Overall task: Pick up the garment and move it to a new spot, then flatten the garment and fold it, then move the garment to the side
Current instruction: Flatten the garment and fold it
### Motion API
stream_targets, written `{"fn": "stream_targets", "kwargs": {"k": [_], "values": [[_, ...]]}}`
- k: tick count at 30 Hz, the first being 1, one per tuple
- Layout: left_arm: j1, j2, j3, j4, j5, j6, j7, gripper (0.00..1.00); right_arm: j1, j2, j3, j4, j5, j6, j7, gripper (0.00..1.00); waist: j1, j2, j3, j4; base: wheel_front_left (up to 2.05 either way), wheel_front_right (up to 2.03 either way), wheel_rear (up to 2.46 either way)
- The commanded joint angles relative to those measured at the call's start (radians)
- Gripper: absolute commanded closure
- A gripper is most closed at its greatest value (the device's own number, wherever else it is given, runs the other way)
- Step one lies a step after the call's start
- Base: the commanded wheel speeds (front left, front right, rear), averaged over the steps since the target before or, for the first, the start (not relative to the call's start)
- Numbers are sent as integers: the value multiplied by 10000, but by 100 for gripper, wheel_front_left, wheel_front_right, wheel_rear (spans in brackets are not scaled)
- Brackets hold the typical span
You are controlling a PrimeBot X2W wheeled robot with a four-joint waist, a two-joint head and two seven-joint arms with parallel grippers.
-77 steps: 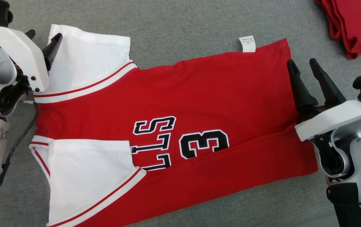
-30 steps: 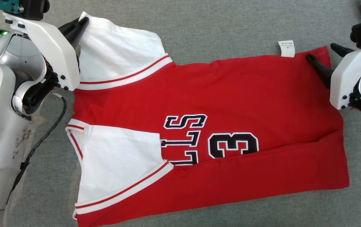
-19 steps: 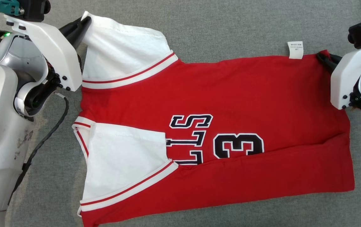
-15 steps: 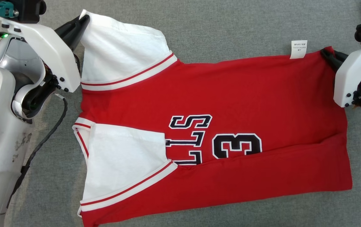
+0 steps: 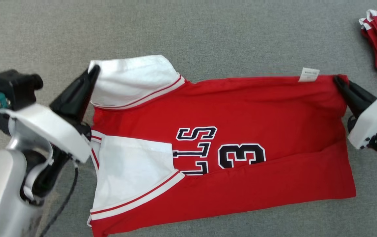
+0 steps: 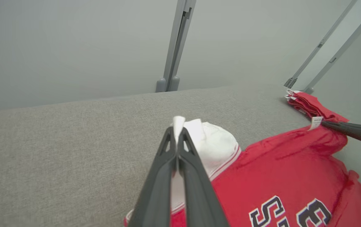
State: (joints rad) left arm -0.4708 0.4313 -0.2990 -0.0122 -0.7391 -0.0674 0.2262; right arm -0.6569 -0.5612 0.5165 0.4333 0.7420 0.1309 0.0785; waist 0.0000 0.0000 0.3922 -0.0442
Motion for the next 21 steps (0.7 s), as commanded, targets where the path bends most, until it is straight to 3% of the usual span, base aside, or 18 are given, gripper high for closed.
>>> {"fn": "stream_targets", "kwargs": {"k": [1,11,21], "values": [[437,45,65,-355,-42,132,-128,100,352,-95,-118,-134,81,-2,-157,100,0,0,-196,14,0,0,0],[4279,-304,259,-2679,-379,1165,-1065,100,2929,9,-1196,-1197,81,-2,-723,100,0,0,-916,82,0,0,0],[5762,-771,318,-2390,-782,1396,-1667,100,4229,492,-1880,-1633,-326,-2,-545,100,0,0,-1403,85,0,0,0]]}}
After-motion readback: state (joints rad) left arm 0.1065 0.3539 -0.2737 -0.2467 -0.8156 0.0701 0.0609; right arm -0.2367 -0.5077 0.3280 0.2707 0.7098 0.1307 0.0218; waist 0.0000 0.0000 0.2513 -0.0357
